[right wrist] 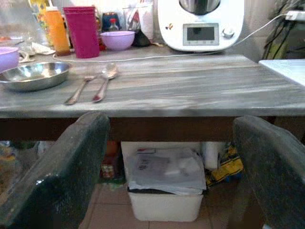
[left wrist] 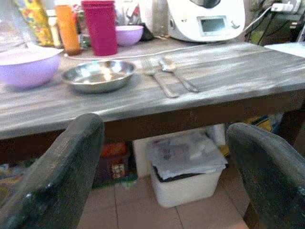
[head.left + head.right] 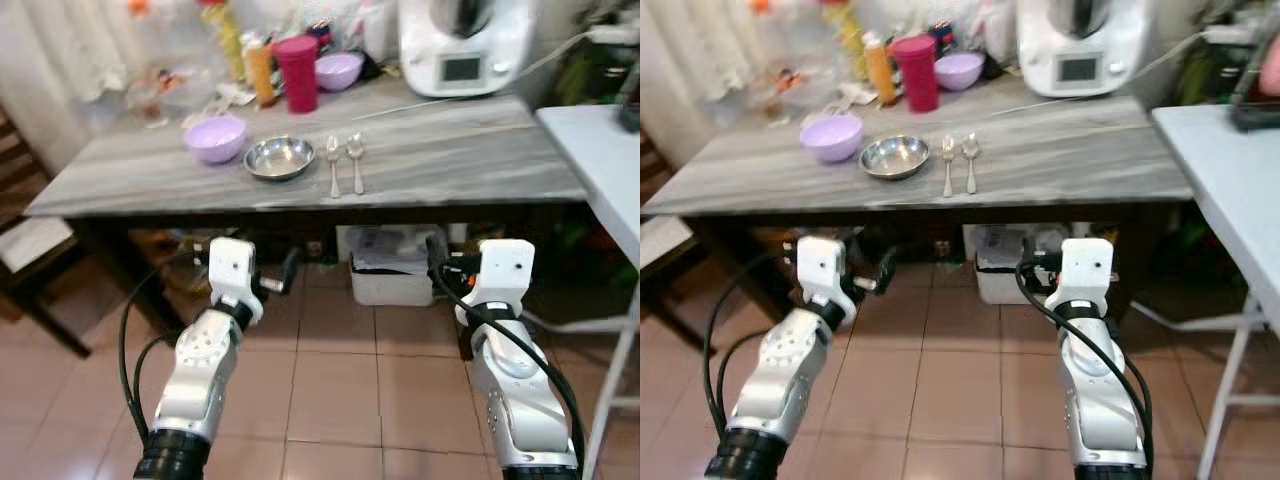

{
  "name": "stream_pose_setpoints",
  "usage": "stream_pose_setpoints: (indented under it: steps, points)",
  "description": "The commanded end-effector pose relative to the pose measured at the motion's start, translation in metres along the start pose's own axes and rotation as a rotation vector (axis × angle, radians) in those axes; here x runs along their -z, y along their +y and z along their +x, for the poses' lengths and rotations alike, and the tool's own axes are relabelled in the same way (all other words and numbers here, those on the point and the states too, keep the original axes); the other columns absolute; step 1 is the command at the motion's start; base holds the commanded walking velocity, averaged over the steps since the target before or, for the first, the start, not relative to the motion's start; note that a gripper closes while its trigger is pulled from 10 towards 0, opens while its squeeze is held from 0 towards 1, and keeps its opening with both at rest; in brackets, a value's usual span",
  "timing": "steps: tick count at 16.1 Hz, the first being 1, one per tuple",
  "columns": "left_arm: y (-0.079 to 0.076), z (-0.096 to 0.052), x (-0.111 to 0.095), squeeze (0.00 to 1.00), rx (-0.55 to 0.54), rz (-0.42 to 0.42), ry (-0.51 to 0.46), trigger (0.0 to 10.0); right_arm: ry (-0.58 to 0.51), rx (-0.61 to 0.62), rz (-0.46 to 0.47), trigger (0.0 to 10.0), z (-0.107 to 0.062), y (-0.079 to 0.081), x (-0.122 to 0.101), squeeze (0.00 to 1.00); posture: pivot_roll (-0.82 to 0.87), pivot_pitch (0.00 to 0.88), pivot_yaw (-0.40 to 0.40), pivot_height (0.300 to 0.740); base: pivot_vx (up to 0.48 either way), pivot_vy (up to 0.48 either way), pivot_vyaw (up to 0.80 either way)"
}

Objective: Setting the table

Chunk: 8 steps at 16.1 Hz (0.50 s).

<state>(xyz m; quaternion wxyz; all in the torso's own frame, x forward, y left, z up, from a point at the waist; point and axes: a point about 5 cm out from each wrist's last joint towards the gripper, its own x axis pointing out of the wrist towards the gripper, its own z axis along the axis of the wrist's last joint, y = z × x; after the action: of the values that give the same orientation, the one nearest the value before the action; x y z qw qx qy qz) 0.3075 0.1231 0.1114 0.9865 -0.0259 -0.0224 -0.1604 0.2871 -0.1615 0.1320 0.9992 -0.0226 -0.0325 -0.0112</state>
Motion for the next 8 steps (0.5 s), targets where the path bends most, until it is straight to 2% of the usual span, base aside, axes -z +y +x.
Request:
stream_pose_setpoints:
  steps: [1,4,8]
  points:
    - [0.0097,-0.0063,0.0055,0.0,-0.028,0.015,0.033,10.0,-0.023,-0.032,0.012,10.0,0.0017,0.0102,-0.0059,0.0,-0.21,0.028,0.117,0.74,0.0,0.0,0.0]
    - [0.0079,-0.0065,0.0038,0.0,-0.01,0.024,0.02,10.0,-0.023,-0.03,0.017,10.0,0.0014,0.0103,-0.0057,0.0,-0.21,0.028,0.117,0.74,0.0,0.0,0.0]
    - [0.0072,-0.0069,0.0039,0.0,-0.002,0.017,0.022,10.0,-0.004,-0.017,0.032,10.0,0.0008,0.0088,-0.0032,0.0,-0.22,0.034,0.119,0.74,0.0,0.0,-0.72]
